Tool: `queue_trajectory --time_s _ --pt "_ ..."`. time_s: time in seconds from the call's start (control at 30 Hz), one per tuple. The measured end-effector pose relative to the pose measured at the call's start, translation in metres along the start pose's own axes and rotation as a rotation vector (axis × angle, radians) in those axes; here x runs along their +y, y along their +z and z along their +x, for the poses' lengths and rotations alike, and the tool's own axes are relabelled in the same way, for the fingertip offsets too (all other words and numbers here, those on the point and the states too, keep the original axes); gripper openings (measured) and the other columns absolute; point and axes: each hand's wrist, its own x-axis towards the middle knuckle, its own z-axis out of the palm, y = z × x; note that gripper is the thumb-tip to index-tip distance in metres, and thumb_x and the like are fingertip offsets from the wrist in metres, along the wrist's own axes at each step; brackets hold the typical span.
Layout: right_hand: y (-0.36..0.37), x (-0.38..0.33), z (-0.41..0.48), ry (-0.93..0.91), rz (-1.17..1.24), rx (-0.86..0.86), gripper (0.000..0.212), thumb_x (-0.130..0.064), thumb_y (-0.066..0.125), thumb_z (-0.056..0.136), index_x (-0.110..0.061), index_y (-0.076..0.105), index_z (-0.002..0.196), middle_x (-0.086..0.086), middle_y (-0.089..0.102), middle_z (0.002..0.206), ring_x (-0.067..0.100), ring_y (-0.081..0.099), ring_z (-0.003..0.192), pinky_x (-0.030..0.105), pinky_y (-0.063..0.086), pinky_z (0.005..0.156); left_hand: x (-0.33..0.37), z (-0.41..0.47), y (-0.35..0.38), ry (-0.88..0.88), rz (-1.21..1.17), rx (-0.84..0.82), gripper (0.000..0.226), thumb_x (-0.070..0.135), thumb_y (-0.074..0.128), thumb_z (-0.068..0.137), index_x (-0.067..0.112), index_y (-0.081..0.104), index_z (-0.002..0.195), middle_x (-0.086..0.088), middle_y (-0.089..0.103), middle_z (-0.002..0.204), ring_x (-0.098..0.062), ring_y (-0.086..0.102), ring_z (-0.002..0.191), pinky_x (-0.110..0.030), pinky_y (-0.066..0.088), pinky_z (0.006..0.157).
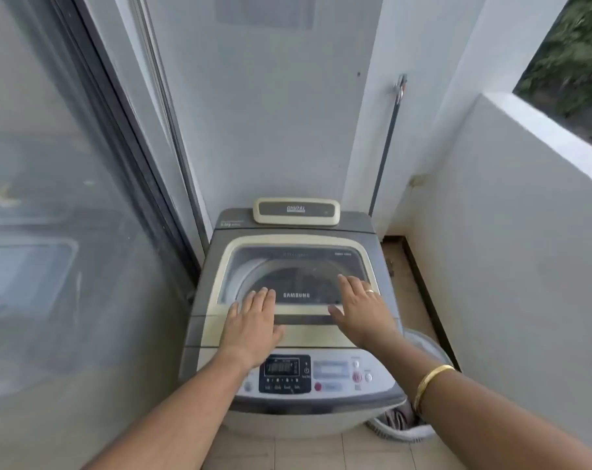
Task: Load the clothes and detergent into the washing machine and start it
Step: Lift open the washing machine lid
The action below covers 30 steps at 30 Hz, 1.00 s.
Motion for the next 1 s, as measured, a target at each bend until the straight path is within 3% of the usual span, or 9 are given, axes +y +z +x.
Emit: queue_trajectory --time_s 0.17,0.3,0.47,0.77,1.0 --pt "0.029 -0.002 -0.009 0.020 0.016 -0.096 0.069 -0.053 0.041 0.110 -0.017 0.029 0.166 0.005 0.041 0.168 0.031 0.044 0.152 0.047 0.039 0.125 -0.006 -0.001 0.021 0.028 0.086 -0.013 0.078 0.057 0.047 0.112 0.018 0.023 0.175 -0.004 0.026 0.184 -0.026 0.024 0.171 -0.051 0.022 0.140" --pt "0.041 -0.003 -0.008 -0.022 -0.009 -0.068 0.044 -0.052 0.045 0.109 -0.024 0.052 0.142 0.000 0.055 0.142 0.025 0.056 0.127 0.041 0.050 0.111 -0.008 0.001 0.022 0.073 0.125 0.060 0.062 0.059 0.053 0.108 0.021 0.048 0.157 -0.003 0.047 0.166 -0.024 0.047 0.152 -0.045 0.040 0.129" --pt "0.039 -0.007 -0.002 -0.059 0.004 -0.053 0.027 -0.046 0.056 0.109 -0.028 0.058 0.128 -0.006 0.061 0.125 0.017 0.056 0.107 0.031 0.054 0.098 -0.007 0.004 0.019 0.080 0.093 0.068 0.056 0.063 0.059 0.105 0.024 0.055 0.145 0.003 0.056 0.149 -0.021 0.054 0.137 -0.041 0.047 0.119" --pt "-0.002 -0.007 0.007 -0.110 -0.037 -0.144 0.026 -0.043 0.069 0.102 -0.024 0.065 0.119 -0.002 0.068 0.119 0.024 0.060 0.112 0.037 0.048 0.093 -0.010 0.012 -0.023 0.147 -0.040 -0.004 0.041 0.060 0.073 0.099 0.027 0.061 0.121 0.016 0.060 0.119 -0.008 0.052 0.108 -0.035 0.050 0.111" --pt "-0.113 -0.011 0.031 -0.128 0.059 0.009 0.023 -0.042 0.074 0.098 -0.027 0.068 0.114 -0.006 0.066 0.113 0.019 0.058 0.108 0.040 0.051 0.096 -0.016 0.030 -0.117 0.303 -0.055 0.245 0.055 0.067 0.063 0.098 0.023 0.063 0.131 0.013 0.063 0.129 -0.008 0.057 0.125 -0.035 0.044 0.122"
